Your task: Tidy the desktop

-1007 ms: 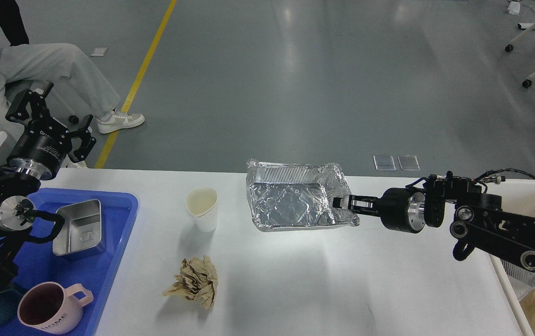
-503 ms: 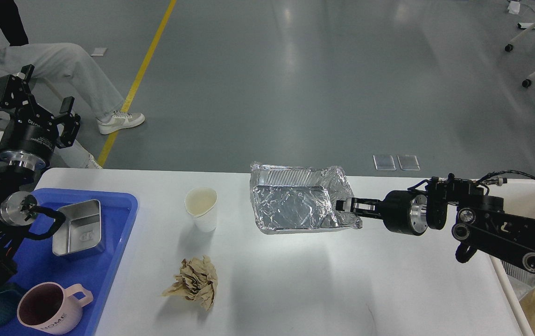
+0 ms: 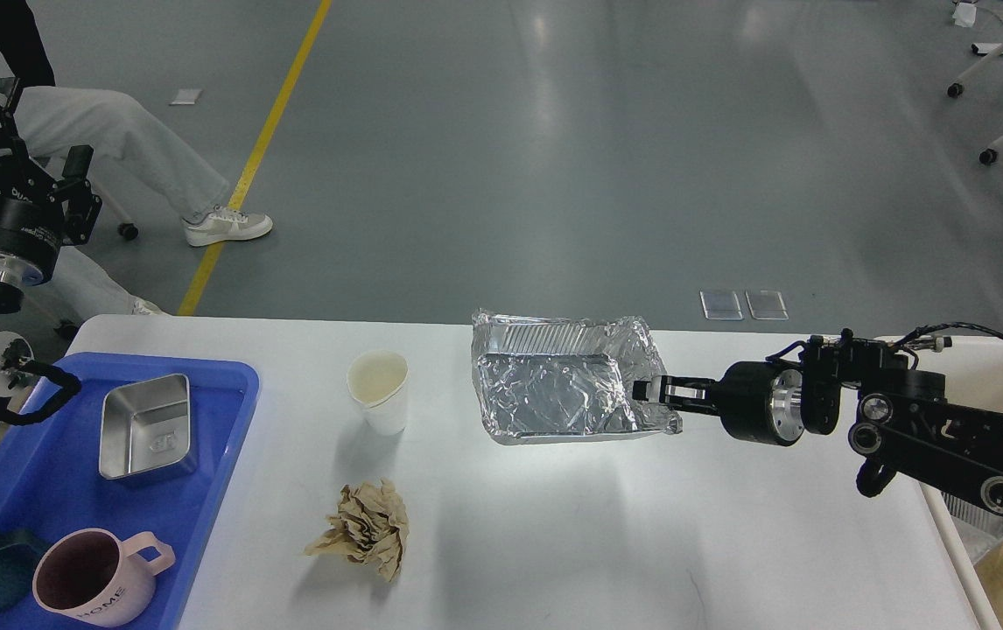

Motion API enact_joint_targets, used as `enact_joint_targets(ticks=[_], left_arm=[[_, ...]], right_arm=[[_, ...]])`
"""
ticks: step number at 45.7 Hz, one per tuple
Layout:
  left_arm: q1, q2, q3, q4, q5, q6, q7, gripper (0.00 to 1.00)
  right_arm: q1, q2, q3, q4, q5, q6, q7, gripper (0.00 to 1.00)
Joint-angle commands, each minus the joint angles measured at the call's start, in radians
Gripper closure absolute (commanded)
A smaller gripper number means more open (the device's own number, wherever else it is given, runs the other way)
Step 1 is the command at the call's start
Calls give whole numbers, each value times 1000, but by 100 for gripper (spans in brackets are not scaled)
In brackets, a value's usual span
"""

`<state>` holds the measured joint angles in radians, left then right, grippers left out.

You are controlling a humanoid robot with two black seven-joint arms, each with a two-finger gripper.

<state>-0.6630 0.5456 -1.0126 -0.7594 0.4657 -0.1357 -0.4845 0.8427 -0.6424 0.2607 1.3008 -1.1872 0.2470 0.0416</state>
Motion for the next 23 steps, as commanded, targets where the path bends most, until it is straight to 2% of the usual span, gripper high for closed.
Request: enact_joint_targets(ticks=[1, 2, 3, 6, 8, 11, 17, 23], left_arm=[[-6, -12, 3, -9, 109, 15, 49, 3], [-7, -15, 9, -14, 113, 8, 84, 3], [-13, -13, 35, -21, 114, 4, 174, 3], [-41, -3, 132, -90, 120, 1, 357, 5], [-61, 14, 198, -138, 120, 4, 437, 7], [-69, 81, 285, -192, 125, 4, 481, 8], [-96, 246, 451, -343, 125, 5, 484, 10], [-118, 462, 537, -526, 191, -5, 480, 9]], right_arm=[[0, 1, -12, 0, 0, -2, 0, 100], [-2, 1, -12, 0, 0, -2, 0, 100], [-4, 1, -12, 0, -2, -2, 0, 100], [-5, 0, -12, 0, -2, -2, 0, 100], [-7, 0, -12, 0, -3, -2, 0, 100], [-8, 1, -12, -3, -8, -2, 0, 100], [-14, 3, -12, -2, -9, -2, 0, 100], [-25, 6, -12, -2, -22, -2, 0, 100]])
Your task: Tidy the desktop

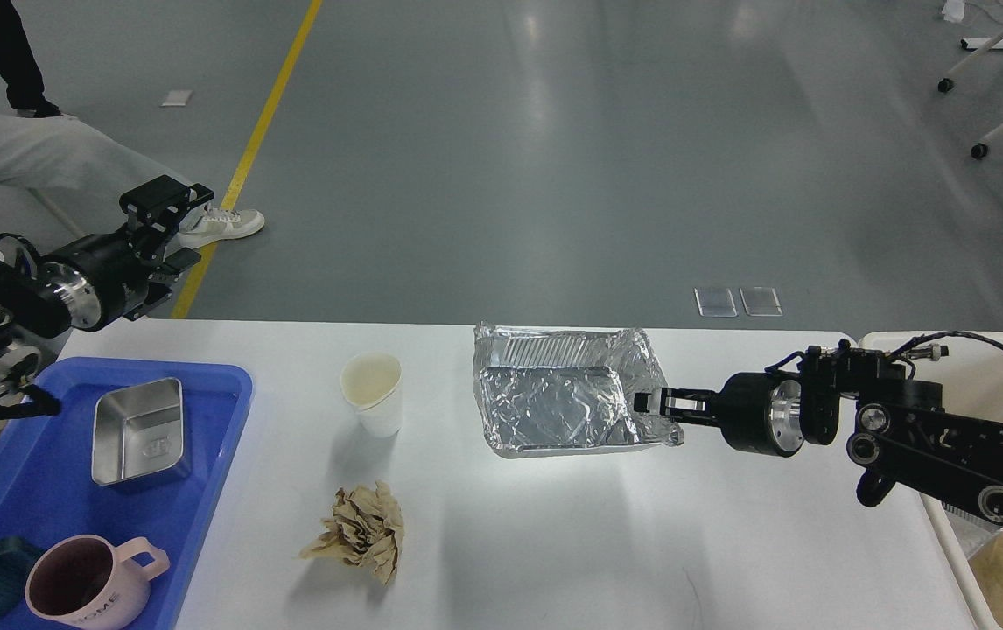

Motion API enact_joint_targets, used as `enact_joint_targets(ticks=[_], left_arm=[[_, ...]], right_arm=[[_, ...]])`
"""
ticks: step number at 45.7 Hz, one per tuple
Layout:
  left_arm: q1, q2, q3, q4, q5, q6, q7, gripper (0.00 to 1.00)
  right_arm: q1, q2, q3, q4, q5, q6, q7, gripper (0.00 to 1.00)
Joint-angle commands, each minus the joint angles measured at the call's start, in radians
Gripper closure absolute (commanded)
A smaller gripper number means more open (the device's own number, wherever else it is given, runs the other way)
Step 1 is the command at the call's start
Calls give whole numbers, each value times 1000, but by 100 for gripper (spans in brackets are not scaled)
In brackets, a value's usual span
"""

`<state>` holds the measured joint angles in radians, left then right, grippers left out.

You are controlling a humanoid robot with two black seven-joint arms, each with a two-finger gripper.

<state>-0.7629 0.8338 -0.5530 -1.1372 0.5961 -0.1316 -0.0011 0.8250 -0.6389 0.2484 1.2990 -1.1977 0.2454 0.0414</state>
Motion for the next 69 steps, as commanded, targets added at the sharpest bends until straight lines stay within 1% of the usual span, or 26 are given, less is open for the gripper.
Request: enact_joint_targets(ticks=[1, 5, 7, 13, 17, 23, 29, 34, 37, 39, 41, 43, 46, 51, 55, 60, 69], left_arm=[[-22, 203, 85, -176, 92, -13, -4, 9], [-29, 301, 94, -260, 252, -49, -5, 7], [-30, 341, 94, -282, 322, -95, -5, 8], [-45, 428, 82, -309, 433, -229, -8, 8], [-76, 490, 82, -323, 444, -273, -8, 8], [-93, 571, 82, -349, 468, -290, -10, 8], [-93, 582, 84, -358, 482, -290, -5, 8], [-81, 558, 84, -355, 507, -278, 1, 9], [-78, 499, 94, -345, 534, -252, 13, 9], [-76, 424, 104, -328, 557, -226, 24, 9], [-72, 351, 114, -303, 582, -206, 44, 9], [-73, 280, 134, -264, 608, -194, 65, 10], [-81, 188, 180, -192, 637, -183, 84, 11], [-91, 15, 249, -69, 679, -146, 89, 11], [-93, -94, 294, 0, 731, -112, 90, 11], [-98, -176, 326, 40, 760, -66, 90, 13], [-116, -242, 341, 63, 760, -59, 90, 19]], right_arm=[[-7, 2, 0, -1, -14, 0, 0, 100], [-9, 4, 0, -1, -16, 0, 0, 100], [-9, 7, 0, -1, -16, -1, 0, 100], [-9, 7, 2, -3, -16, -1, 0, 100], [-9, 7, 2, -9, -16, -1, 0, 100], [-7, 8, 2, -12, -16, -1, 0, 100], [-9, 8, 2, -12, -16, -5, 0, 100], [-10, 8, 2, -12, -16, -8, 0, 100], [-12, 8, 0, -12, -16, -8, 0, 100], [-17, 8, 2, -12, -16, -8, 0, 100], [-18, 8, 2, -14, -16, -8, 0, 100], [-20, 8, 2, -20, -16, -8, 0, 100], [-18, 8, 2, -24, -16, -8, 0, 100], [-20, 8, 0, -26, -16, -8, 0, 100], [-21, 8, 0, -33, -16, -9, 0, 100], [-32, 8, 0, -43, -16, -9, 0, 100], [-46, 8, 2, -49, -16, -9, 0, 100]])
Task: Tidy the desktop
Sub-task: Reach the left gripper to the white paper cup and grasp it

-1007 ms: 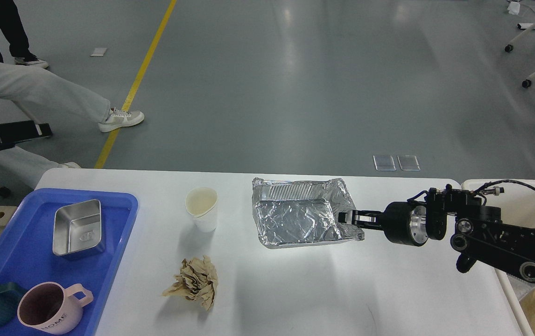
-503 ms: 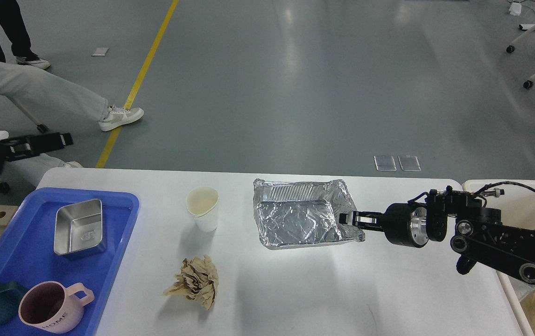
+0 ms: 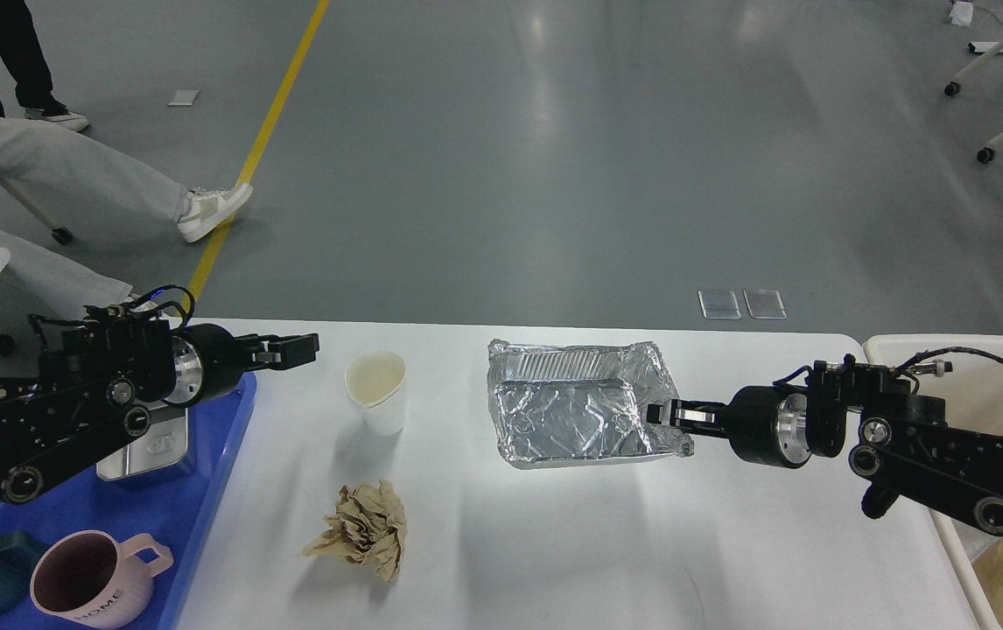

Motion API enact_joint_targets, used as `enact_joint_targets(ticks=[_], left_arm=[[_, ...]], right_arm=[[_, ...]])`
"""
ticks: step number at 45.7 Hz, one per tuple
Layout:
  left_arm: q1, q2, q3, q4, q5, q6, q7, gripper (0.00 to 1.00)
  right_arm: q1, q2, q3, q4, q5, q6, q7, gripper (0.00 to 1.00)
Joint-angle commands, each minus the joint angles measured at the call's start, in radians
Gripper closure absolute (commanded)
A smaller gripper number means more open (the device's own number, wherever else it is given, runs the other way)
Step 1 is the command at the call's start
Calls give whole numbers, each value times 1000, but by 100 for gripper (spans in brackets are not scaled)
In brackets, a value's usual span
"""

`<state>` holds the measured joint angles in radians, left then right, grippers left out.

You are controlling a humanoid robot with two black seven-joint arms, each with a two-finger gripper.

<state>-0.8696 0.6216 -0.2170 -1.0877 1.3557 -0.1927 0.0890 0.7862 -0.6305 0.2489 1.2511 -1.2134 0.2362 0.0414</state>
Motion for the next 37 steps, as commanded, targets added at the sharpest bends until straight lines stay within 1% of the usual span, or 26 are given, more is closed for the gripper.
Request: enact_joint_targets(ticks=[1, 12, 23, 28, 29, 30, 35, 37], left_arm=[[-9, -34, 7, 17, 0, 2, 0, 20], [-26, -108, 74, 86, 0, 21, -2, 23], [-23, -194, 87, 126, 0, 25, 1, 31], [-16, -203, 88, 130, 0, 22, 3, 39], [-16, -201, 93, 130, 0, 19, 3, 44], [-16, -201, 99, 130, 0, 19, 5, 47], [-29, -200, 160, 130, -1, 19, 12, 58], [-29, -200, 165, 130, -1, 19, 12, 60]], right_arm=[[-7, 0, 1, -2, 0, 0, 0, 100], [-5, 20, 0, -1, 2, 0, 0, 100], [-8, 18, 0, -1, 0, 0, 0, 100], [-10, 15, 0, -1, 0, 0, 0, 100], [-10, 12, 0, -1, 2, 0, 0, 100], [-10, 12, 0, -1, 2, 0, 0, 100], [-10, 3, 0, -1, 2, 0, 0, 100], [-10, 0, 0, -1, 2, 0, 0, 100]])
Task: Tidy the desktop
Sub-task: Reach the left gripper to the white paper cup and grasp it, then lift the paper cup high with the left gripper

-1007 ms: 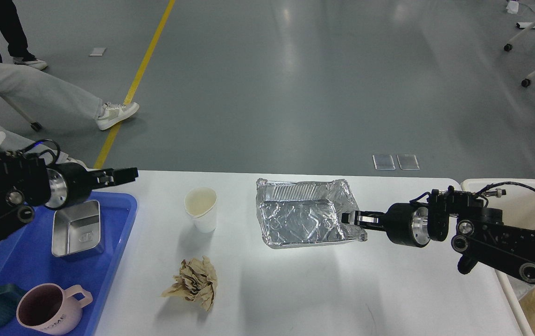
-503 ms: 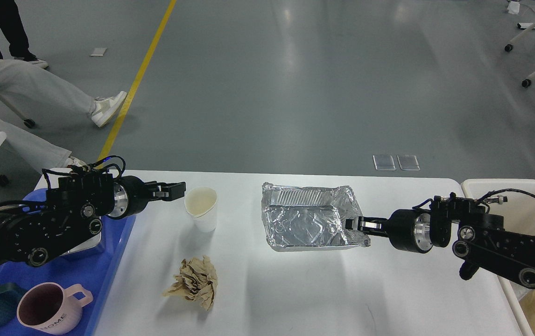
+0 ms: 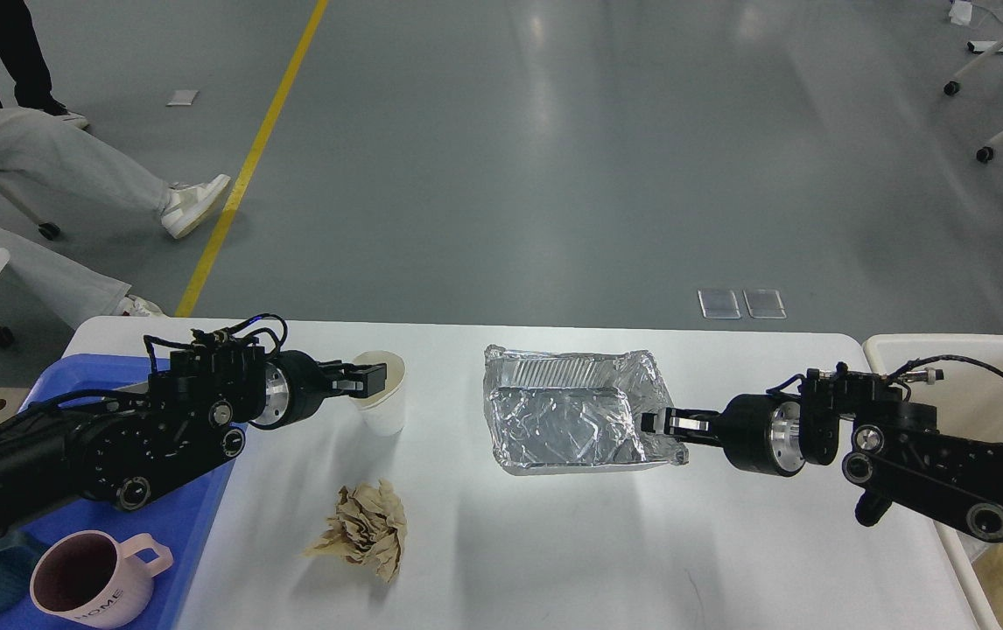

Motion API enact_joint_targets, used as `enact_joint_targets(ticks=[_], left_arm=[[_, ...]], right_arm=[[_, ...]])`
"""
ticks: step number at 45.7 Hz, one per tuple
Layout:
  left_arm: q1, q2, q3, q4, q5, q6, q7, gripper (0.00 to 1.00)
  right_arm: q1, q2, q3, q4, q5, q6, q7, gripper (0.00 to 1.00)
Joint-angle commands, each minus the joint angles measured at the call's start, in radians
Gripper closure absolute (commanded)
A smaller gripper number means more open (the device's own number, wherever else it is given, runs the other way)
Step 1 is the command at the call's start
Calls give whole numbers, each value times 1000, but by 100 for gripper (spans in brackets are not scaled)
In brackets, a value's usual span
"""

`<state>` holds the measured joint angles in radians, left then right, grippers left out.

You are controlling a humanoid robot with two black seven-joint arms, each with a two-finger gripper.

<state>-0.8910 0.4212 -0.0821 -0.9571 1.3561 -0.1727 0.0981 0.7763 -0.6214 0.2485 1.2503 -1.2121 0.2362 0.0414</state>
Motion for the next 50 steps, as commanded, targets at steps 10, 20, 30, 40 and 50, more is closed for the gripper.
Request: enact_joint_targets(ticks=[10, 20, 30, 40, 50], left_arm=[[3, 8, 31, 0, -2, -10, -4, 94], [-2, 13, 28, -2, -5, -11, -15, 100], [-40, 111, 4, -80, -20, -73, -20, 100], [-123, 349, -163, -239, -104, -215, -63, 98], [-313, 594, -248, -255, -296, -398, -158, 98]], right_arm=[[-2, -20, 0, 1, 2, 0, 0, 100], [-2, -21, 2, 1, 3, 0, 2, 100], [1, -21, 2, 1, 3, 0, 0, 100], [1, -21, 2, 0, 3, 0, 0, 100], [4, -18, 2, 0, 3, 0, 2, 100]])
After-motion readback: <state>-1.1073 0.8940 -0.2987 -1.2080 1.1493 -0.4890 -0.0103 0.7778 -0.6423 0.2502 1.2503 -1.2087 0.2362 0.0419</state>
